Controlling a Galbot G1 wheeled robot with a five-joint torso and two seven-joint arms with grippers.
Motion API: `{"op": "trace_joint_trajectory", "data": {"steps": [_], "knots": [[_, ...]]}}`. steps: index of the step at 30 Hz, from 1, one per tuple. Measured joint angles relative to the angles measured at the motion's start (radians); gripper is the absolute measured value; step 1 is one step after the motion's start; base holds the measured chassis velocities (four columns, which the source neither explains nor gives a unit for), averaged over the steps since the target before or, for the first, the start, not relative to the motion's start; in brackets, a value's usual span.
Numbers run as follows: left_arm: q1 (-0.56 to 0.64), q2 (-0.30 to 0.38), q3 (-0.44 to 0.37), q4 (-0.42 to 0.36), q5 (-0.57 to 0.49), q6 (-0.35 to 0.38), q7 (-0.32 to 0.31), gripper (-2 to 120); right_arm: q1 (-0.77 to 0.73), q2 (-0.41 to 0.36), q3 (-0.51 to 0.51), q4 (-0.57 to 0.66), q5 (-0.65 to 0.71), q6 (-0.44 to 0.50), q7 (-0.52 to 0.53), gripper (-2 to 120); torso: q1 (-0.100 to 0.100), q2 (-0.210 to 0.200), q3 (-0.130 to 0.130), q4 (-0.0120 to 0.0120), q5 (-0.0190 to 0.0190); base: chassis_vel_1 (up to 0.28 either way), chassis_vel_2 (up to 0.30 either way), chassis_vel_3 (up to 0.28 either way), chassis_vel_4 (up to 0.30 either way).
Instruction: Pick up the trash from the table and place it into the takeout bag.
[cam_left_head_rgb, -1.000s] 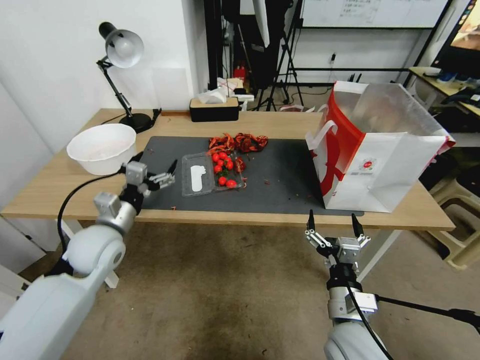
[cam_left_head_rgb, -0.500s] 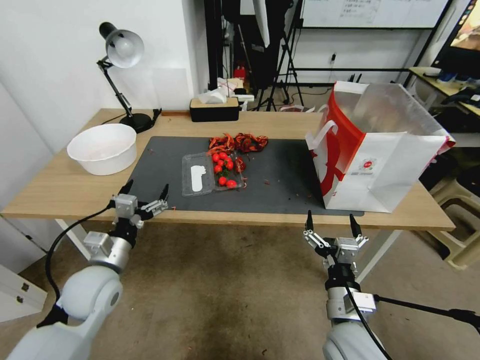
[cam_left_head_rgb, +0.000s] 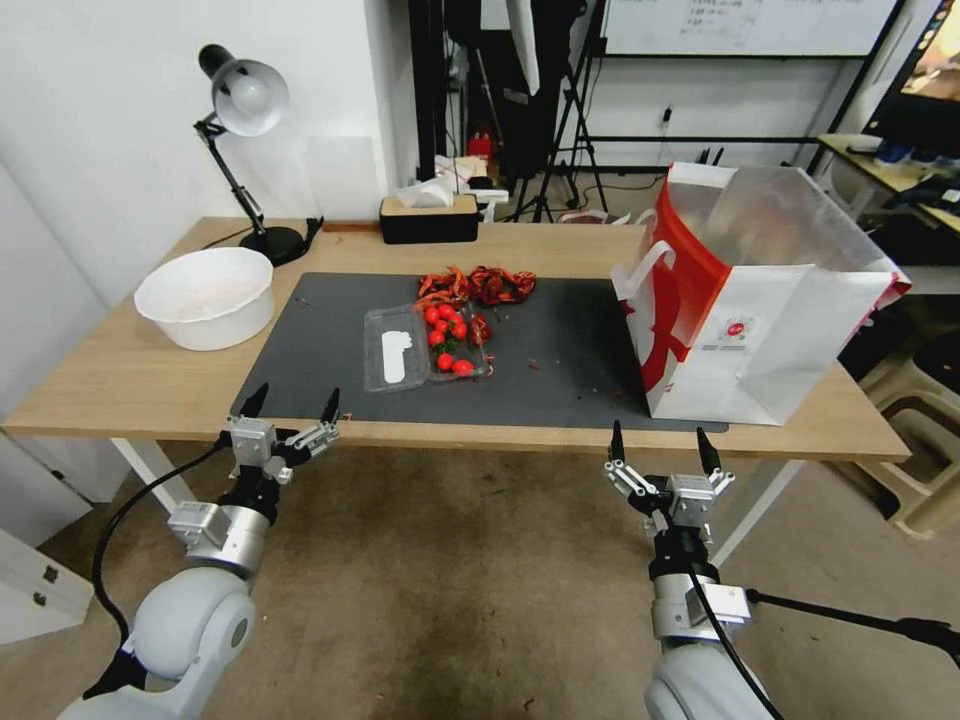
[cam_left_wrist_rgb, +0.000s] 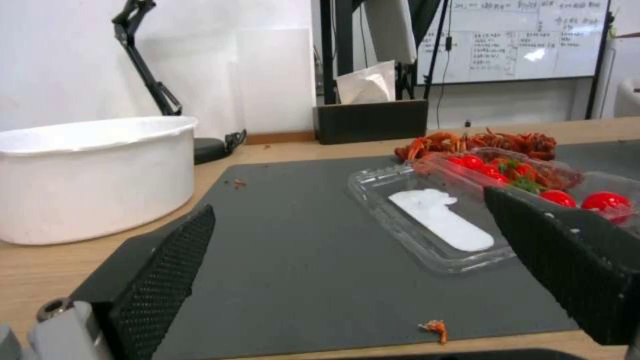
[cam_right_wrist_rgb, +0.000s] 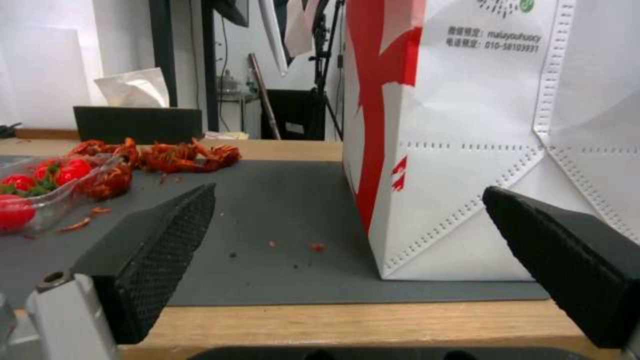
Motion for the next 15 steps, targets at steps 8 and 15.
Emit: {"op": "trace_joint_trajectory", "data": {"steps": [8,15], "knots": [[0.038,-0.027,-0.007,0.01,0.02,-0.044,0.011,100,0.008,-0.003,-0.006,-0.009,0.001,-0.004,-0.003,100,0.0,0.0,0.0,0.0002,0.0,0.0,0.0,0.0,0.0],[0.051,-0.031,-0.017,0.02,0.024,-0.071,0.017,100,0.01,0.001,-0.012,-0.018,0.004,-0.004,-0.004,100,0.0,0.0,0.0,0.0001,-0.0002,0.0,0.0,0.0,0.0]]}}
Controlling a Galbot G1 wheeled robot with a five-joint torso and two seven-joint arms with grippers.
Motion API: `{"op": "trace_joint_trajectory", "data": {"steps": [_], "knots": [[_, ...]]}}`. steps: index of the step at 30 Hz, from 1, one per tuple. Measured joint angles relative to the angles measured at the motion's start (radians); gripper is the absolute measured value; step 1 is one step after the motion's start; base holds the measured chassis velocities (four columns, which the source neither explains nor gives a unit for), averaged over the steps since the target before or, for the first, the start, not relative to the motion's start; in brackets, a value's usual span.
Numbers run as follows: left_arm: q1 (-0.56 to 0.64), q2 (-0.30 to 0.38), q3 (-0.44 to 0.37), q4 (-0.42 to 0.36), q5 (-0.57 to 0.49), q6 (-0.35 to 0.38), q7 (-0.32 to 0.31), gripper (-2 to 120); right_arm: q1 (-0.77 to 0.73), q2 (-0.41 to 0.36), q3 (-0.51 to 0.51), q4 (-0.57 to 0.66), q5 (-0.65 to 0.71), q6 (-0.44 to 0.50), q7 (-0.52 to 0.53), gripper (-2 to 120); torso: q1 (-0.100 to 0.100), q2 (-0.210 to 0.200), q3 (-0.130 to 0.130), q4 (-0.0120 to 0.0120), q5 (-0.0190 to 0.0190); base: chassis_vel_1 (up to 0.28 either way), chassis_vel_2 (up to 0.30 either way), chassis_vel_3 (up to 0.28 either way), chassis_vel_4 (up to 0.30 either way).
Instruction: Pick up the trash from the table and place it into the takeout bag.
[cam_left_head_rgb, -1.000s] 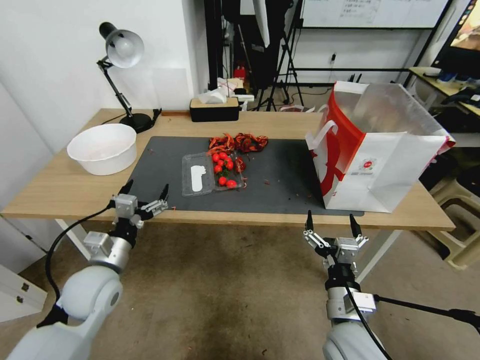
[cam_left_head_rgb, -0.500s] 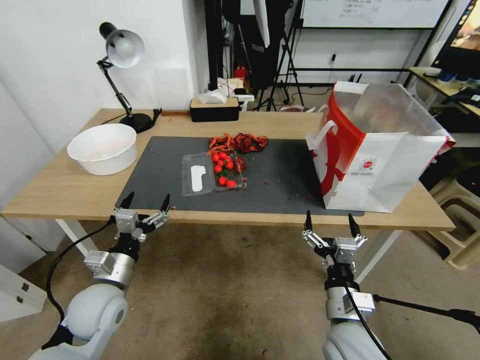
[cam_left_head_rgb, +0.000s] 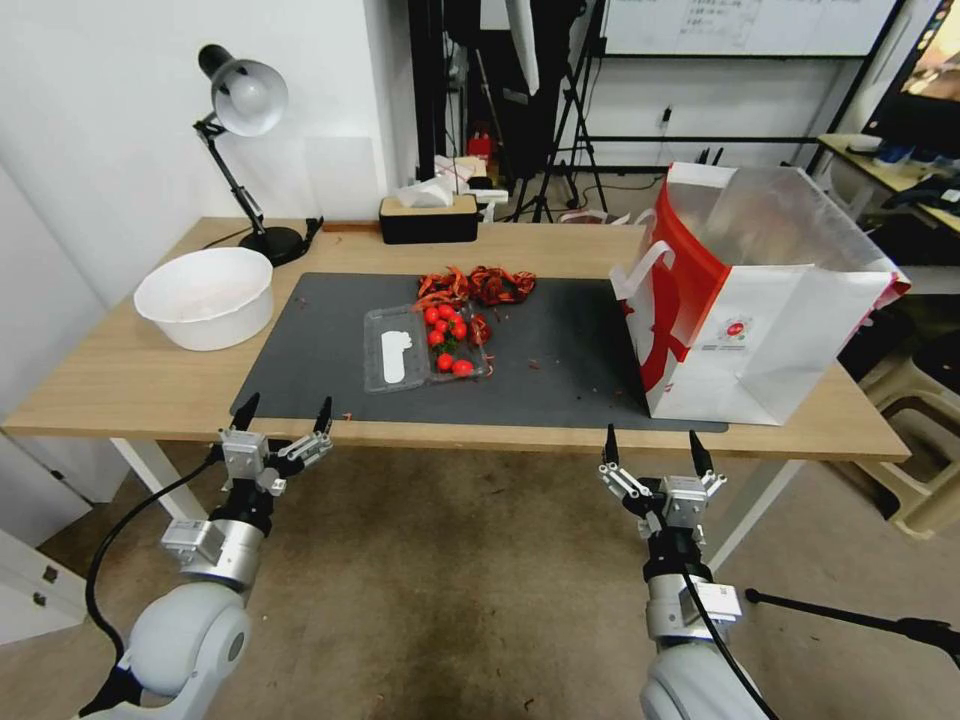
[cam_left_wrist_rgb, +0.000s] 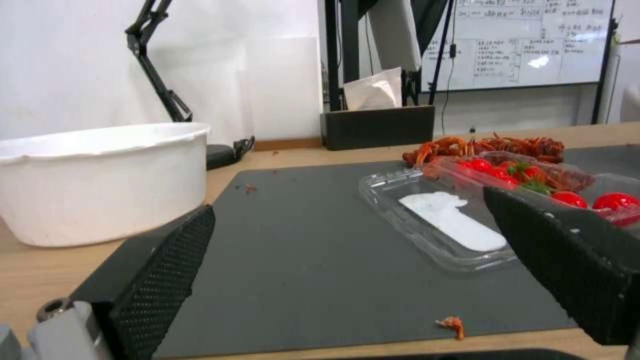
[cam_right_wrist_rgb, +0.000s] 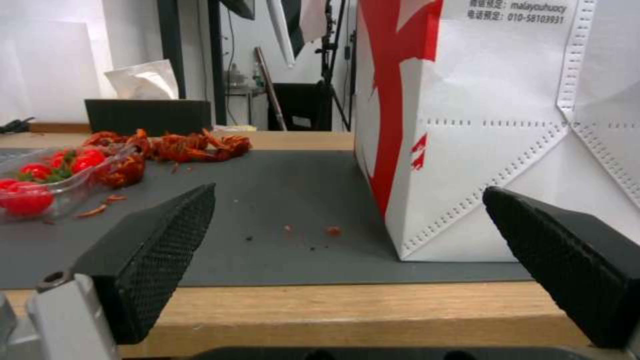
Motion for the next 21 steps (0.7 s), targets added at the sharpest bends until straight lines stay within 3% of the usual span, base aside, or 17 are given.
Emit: {"op": "trace_joint_trajectory", "data": {"steps": [21], "knots": [[0.0,0.01,-0.007,0.004,-0.001,-0.022,0.012,100,-0.002,0.008,-0.008,-0.009,0.007,0.013,-0.013,100,0.0,0.0,0.0,0.0,0.0001,0.0,0.0,0.0,0.0]]}}
